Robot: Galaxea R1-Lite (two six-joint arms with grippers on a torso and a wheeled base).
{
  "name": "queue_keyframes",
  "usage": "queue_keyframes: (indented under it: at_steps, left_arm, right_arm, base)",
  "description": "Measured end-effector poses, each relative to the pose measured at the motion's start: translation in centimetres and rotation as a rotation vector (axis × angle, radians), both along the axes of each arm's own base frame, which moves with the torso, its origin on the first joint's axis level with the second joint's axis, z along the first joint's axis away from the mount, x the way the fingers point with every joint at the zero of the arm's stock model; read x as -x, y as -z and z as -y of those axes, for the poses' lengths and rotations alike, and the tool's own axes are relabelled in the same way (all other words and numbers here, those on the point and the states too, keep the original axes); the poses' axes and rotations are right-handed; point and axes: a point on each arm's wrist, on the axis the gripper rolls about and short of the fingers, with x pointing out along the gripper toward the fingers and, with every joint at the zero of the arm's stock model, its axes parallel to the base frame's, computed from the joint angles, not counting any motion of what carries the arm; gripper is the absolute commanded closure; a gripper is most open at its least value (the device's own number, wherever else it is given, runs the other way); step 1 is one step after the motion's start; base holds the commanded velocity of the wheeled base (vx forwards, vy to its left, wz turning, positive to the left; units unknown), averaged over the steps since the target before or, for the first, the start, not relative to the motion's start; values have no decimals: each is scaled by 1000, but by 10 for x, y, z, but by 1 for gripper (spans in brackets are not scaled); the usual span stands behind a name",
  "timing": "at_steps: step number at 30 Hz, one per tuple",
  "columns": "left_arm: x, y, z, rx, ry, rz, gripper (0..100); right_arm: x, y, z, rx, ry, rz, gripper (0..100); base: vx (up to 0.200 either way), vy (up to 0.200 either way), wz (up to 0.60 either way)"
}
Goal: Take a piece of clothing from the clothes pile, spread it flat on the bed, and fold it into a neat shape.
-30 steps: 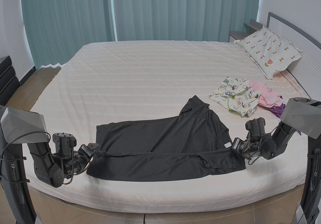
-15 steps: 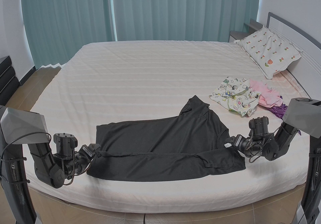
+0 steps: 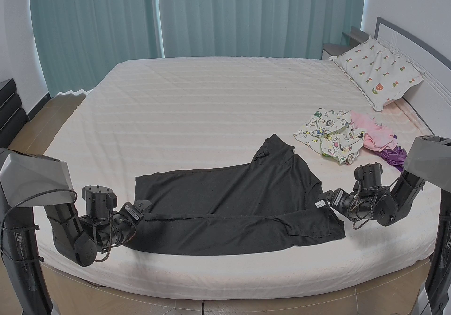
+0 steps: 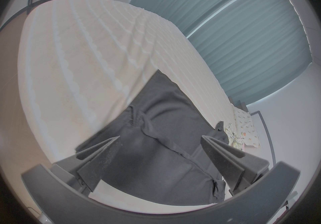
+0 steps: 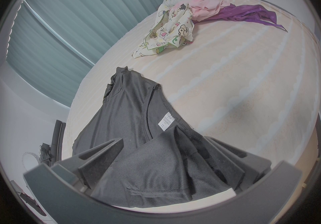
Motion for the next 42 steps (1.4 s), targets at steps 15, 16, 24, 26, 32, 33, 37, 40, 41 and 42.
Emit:
queue_keyframes:
  at_steps: [15, 16, 24, 26, 32, 33, 37, 40, 41, 42]
  left_arm:
    - [-29, 23, 32, -142, 14, 27, 0]
    - [-31, 25, 33, -151, 11, 26, 0]
    - [-47, 32, 33, -181, -68, 61, 0]
    - [-54, 31, 29, -175, -106, 79, 0]
    - [-74, 28, 11, -134, -235, 130, 0]
    - [-77, 28, 8, -128, -250, 135, 0]
    - [-81, 26, -5, -119, -288, 143, 0]
    - [-78, 25, -14, -120, -298, 133, 0]
    - [-76, 24, -16, -115, -291, 127, 0]
    - [-74, 23, -18, -109, -279, 120, 0]
  right_arm:
    - [0, -1, -3, 1, -8, 4, 0]
    - [0, -1, -3, 1, -8, 4, 0]
    - [0, -1, -3, 3, -7, 5, 0]
    - [0, -1, -3, 3, -7, 5, 0]
    - [0, 0, -3, 5, -6, 3, 0]
    - [0, 0, -3, 5, -6, 3, 0]
    - [1, 0, -3, 6, -5, 1, 0]
    - [2, 1, -3, 6, -4, -3, 0]
    - [2, 1, -3, 6, -5, -5, 0]
    - [2, 1, -3, 6, -4, -5, 0]
  base:
    - [0, 0, 0]
    - [0, 0, 0]
    - [0, 0, 0]
    - [0, 0, 0]
    - [0, 0, 0]
    - [0, 0, 0]
    - [0, 0, 0]
    - [0, 0, 0]
    - [0, 0, 0]
    - [0, 0, 0]
